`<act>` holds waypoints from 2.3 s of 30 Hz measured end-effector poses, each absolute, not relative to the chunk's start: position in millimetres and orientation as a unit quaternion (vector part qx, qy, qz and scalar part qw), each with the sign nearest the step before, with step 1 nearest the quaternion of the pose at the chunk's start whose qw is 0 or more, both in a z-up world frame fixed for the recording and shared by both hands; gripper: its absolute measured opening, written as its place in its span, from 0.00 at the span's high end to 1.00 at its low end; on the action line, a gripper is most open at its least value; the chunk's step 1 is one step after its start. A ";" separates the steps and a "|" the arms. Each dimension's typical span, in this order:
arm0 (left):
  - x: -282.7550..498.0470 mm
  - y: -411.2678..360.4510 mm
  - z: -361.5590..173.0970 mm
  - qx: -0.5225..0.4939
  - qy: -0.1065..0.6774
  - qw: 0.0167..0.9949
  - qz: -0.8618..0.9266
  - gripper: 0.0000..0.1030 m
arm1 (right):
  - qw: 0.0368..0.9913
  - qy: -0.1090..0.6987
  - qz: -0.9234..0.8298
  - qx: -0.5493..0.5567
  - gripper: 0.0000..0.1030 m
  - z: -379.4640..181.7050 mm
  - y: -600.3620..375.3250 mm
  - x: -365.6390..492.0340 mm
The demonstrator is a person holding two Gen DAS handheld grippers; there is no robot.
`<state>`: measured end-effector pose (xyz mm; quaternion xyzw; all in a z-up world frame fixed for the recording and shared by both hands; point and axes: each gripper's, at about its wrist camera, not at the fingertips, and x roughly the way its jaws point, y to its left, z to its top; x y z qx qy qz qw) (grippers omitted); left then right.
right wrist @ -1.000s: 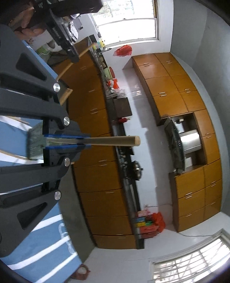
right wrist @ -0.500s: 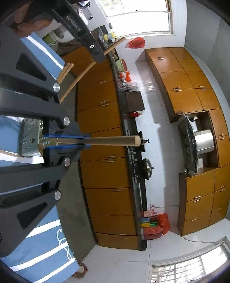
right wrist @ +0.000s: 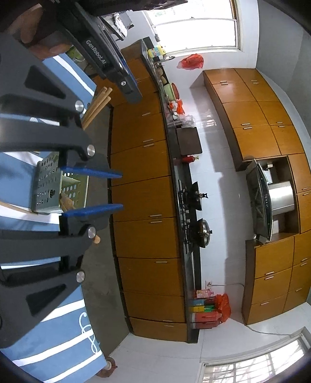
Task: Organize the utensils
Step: 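Open both tools to drop the chopsticks into the green holder, then lower both open tools back toward the remaining chopsticks, then grasp a chopstick with the right tool while the left tool grasps another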
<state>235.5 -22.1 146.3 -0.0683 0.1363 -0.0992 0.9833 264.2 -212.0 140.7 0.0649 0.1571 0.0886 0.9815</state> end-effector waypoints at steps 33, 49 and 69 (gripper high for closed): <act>151.3 55.6 -26.2 -0.083 0.367 0.926 -0.028 0.64 | 0.904 0.418 0.058 0.065 0.84 -71.8 -180.3 195.9; 150.5 31.3 -39.0 -0.079 0.388 0.917 -0.057 0.64 | 0.903 0.425 0.007 0.062 0.92 -82.2 -188.7 210.3; 162.9 -26.6 -74.6 -0.003 0.441 0.894 -0.072 0.85 | 0.899 0.422 -0.058 0.098 0.92 -85.5 -246.8 212.7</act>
